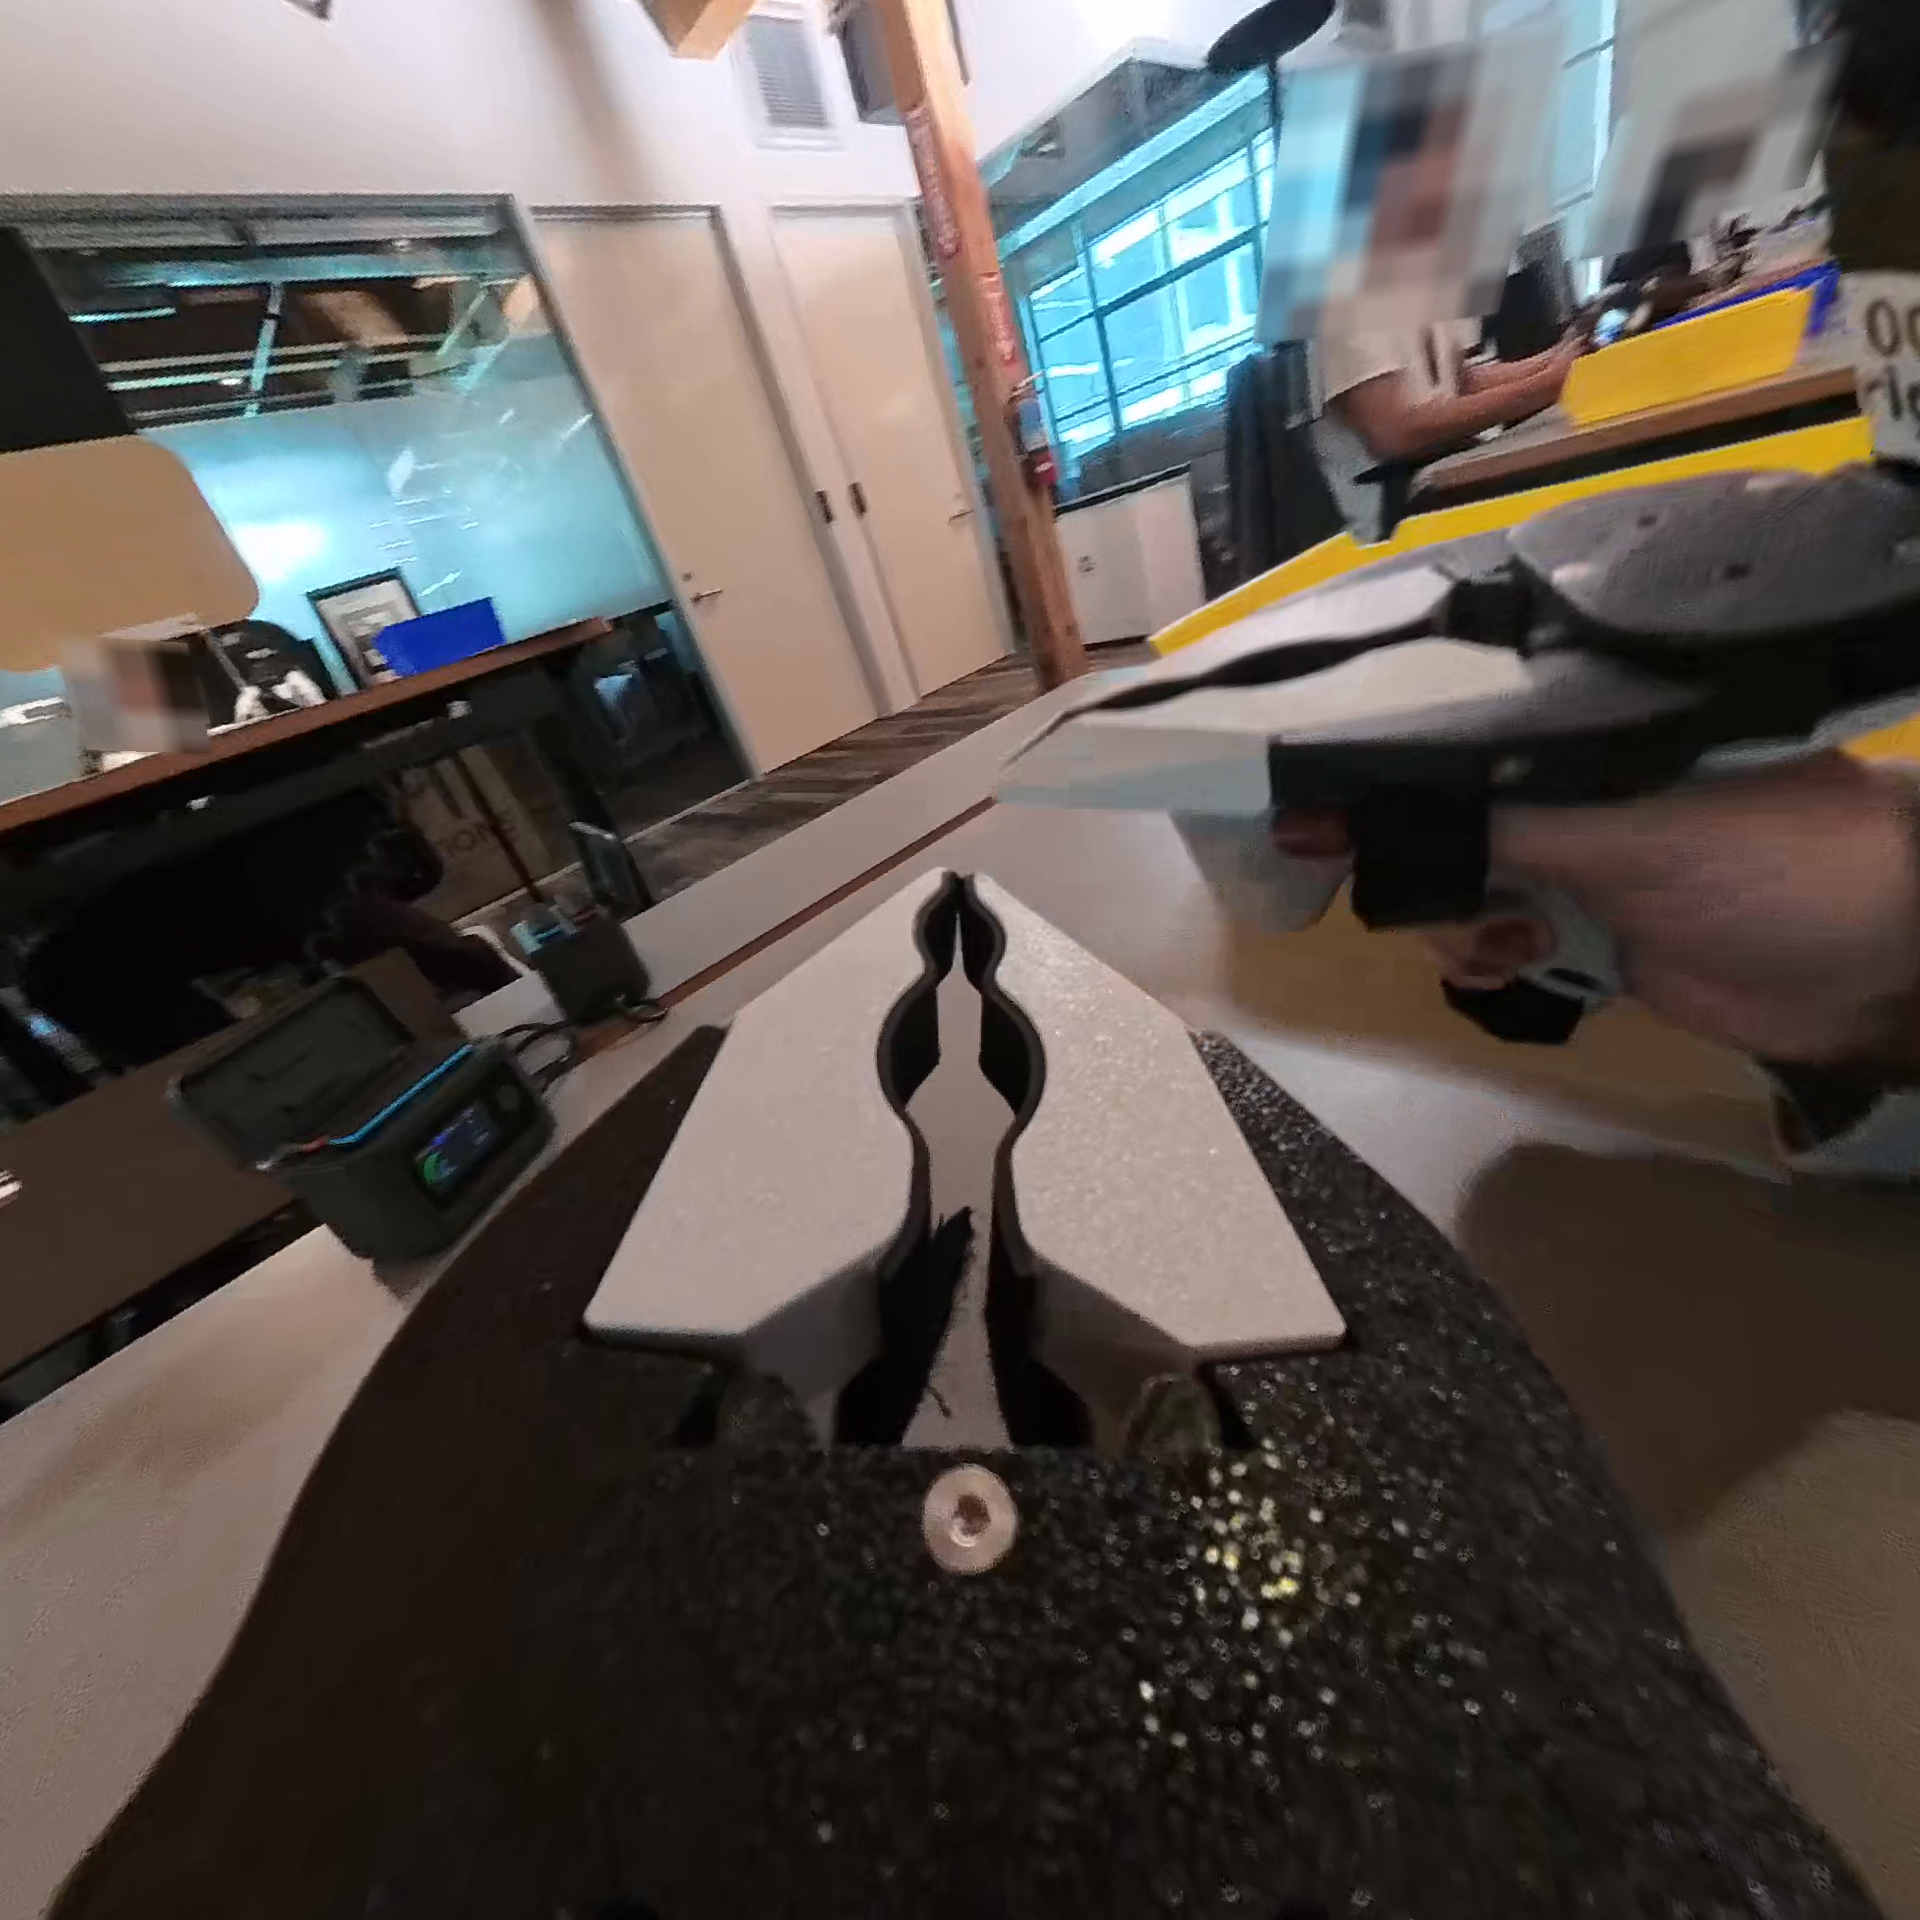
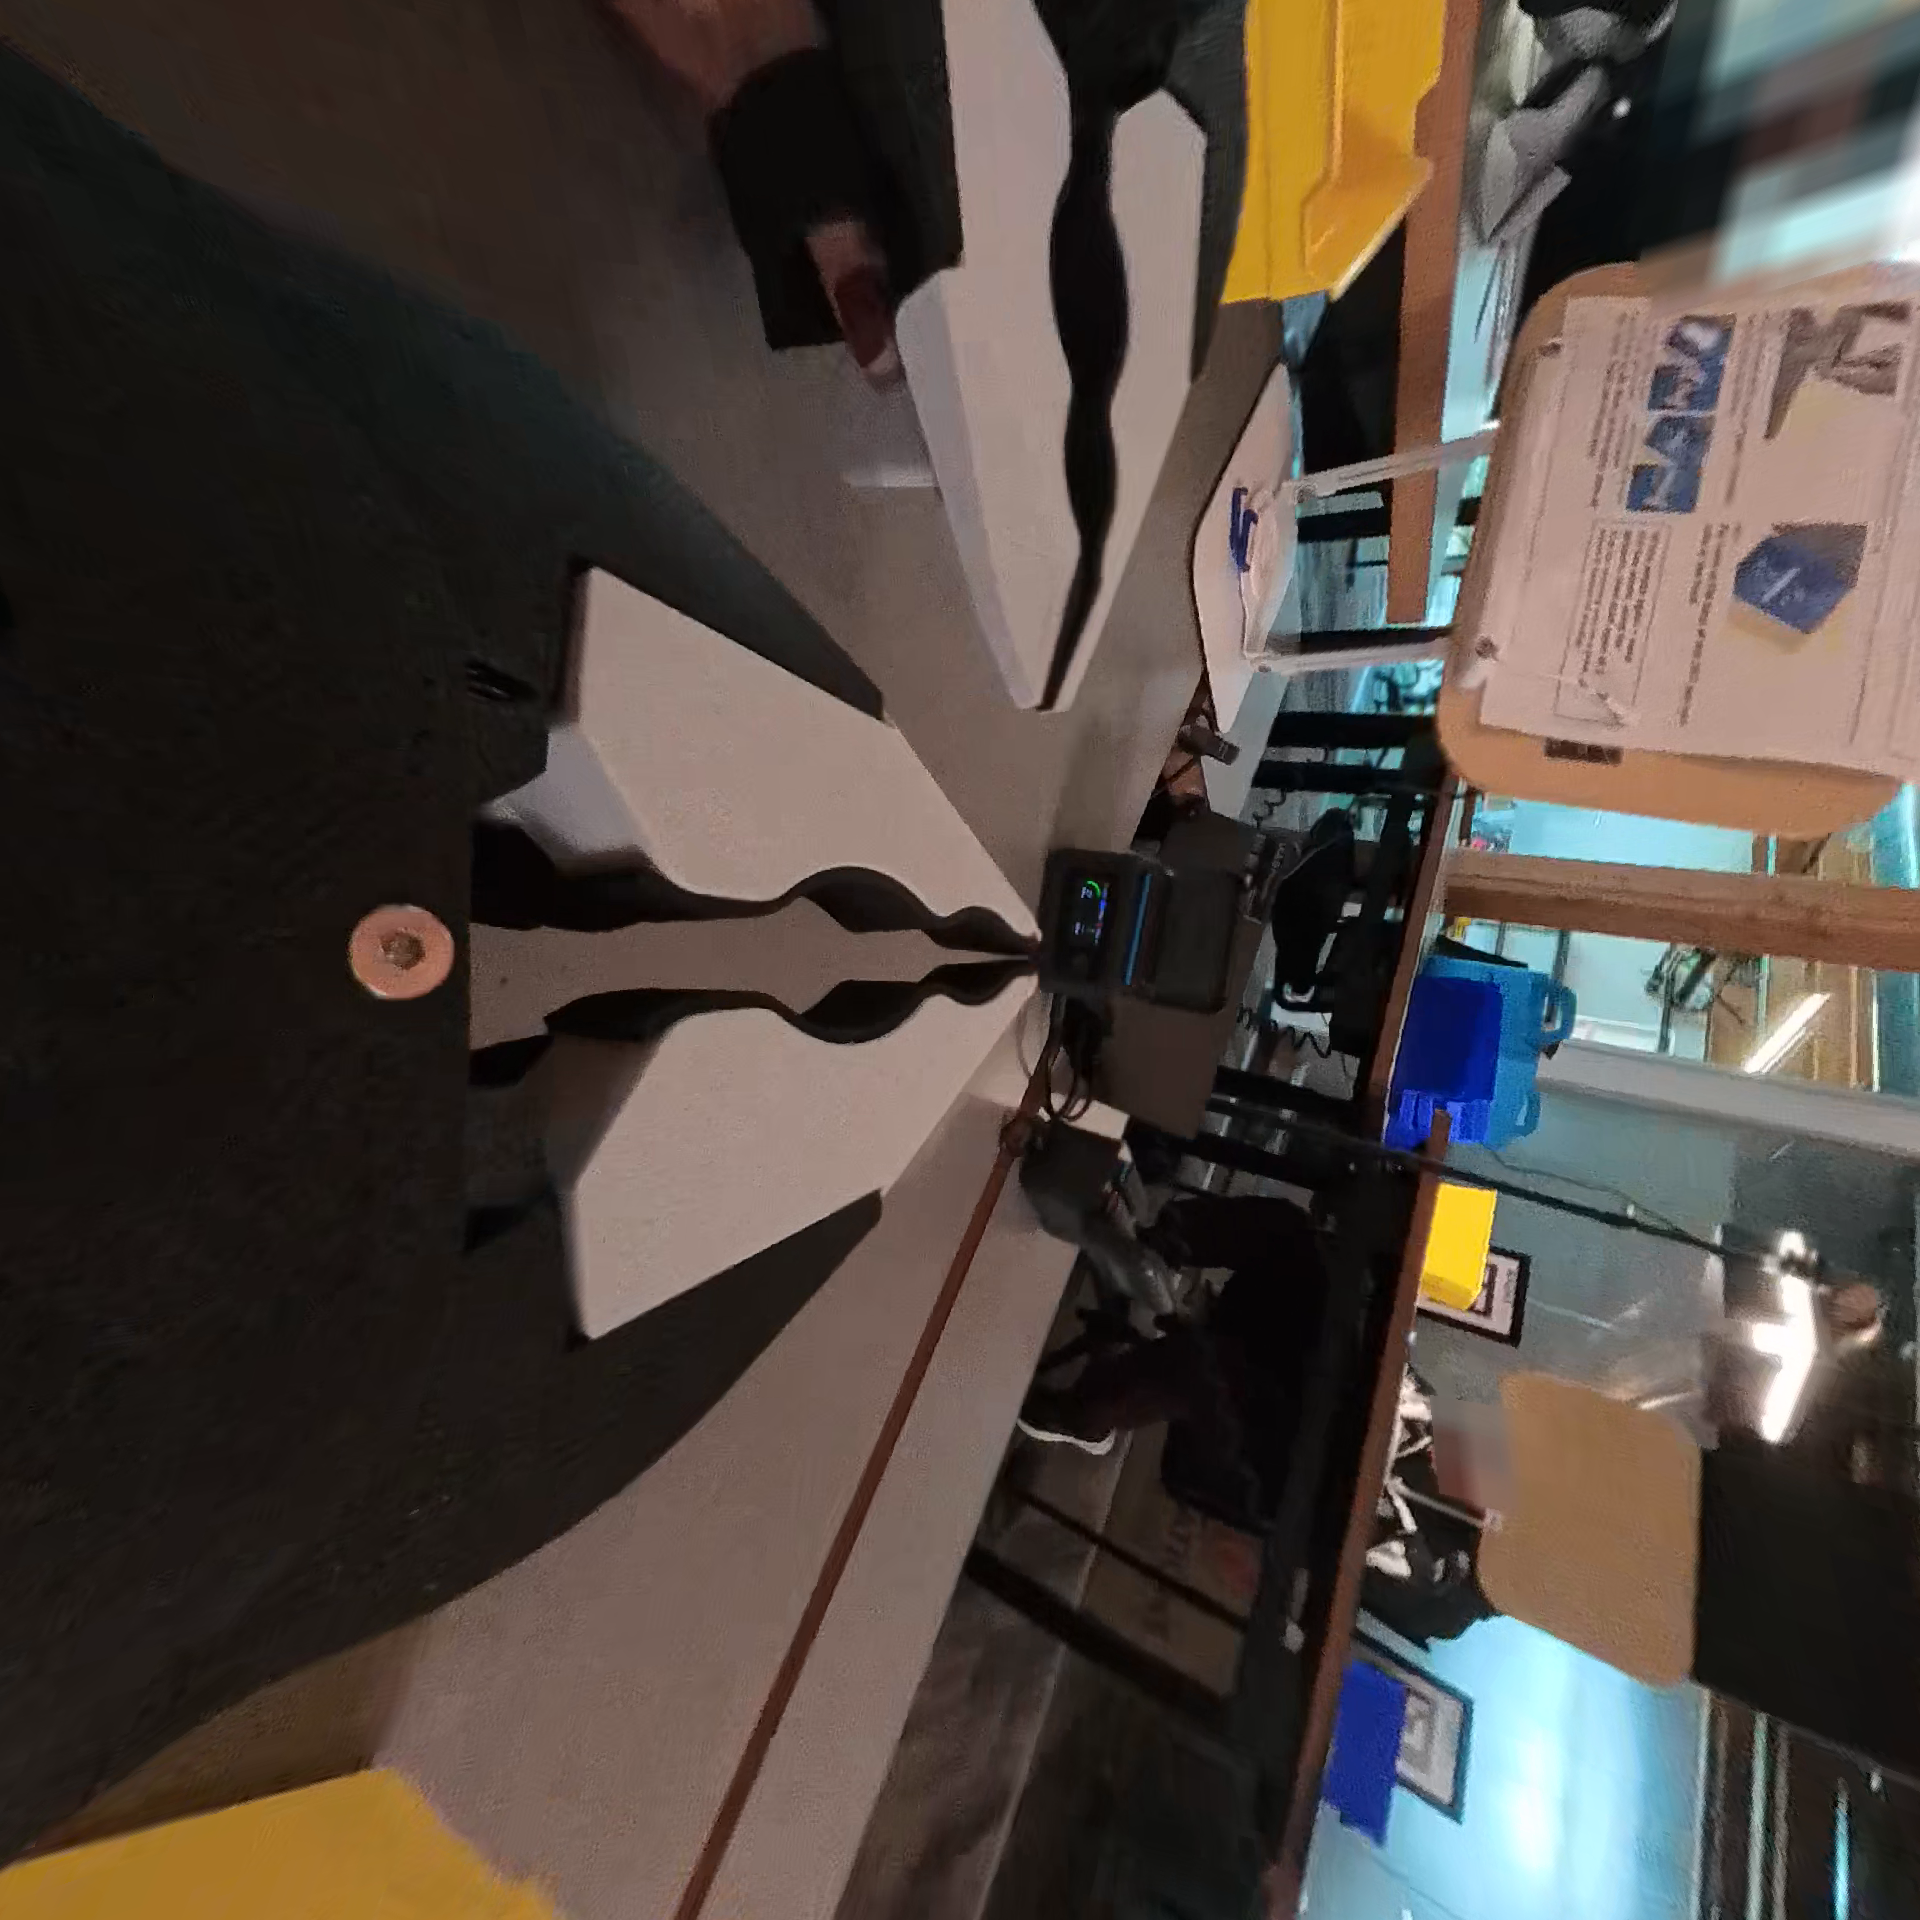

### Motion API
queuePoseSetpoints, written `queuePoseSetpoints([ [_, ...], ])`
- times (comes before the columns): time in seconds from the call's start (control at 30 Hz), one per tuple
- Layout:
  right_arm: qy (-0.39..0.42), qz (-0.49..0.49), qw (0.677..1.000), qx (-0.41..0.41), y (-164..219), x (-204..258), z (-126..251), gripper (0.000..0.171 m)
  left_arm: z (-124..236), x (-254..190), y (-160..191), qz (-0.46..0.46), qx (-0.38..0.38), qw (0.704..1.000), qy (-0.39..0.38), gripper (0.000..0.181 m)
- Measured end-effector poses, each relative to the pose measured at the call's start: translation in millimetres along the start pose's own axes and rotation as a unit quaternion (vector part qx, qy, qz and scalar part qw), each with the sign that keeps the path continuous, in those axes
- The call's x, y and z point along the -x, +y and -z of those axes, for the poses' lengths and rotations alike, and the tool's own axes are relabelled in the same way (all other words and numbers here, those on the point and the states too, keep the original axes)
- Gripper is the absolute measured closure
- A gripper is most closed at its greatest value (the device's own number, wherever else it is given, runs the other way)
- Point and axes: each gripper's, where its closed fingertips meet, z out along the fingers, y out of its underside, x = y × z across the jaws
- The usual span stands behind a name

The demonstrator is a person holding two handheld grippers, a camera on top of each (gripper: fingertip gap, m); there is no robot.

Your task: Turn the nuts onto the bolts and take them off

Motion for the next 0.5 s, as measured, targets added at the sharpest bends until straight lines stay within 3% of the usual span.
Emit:
queuePoseSetpoints([
  [0.23,0.090,0.165,0.980,-0.062,5.0,-6.9,-0.6,0.171,3.7,9.8,-11.0,-0.010,-0.024,1.000,-0.009,0.181],
  [0.33,0.081,0.195,0.976,-0.050,8.7,0.8,-4.8,0.171,13.2,15.0,-30.8,-0.005,-0.034,0.999,0.003,0.175],
  [0.5,0.068,0.248,0.966,-0.018,18.9,12.1,-12.5,0.171,84.8,51.8,-103.7,0.075,-0.043,0.996,-0.013,0.155],
])
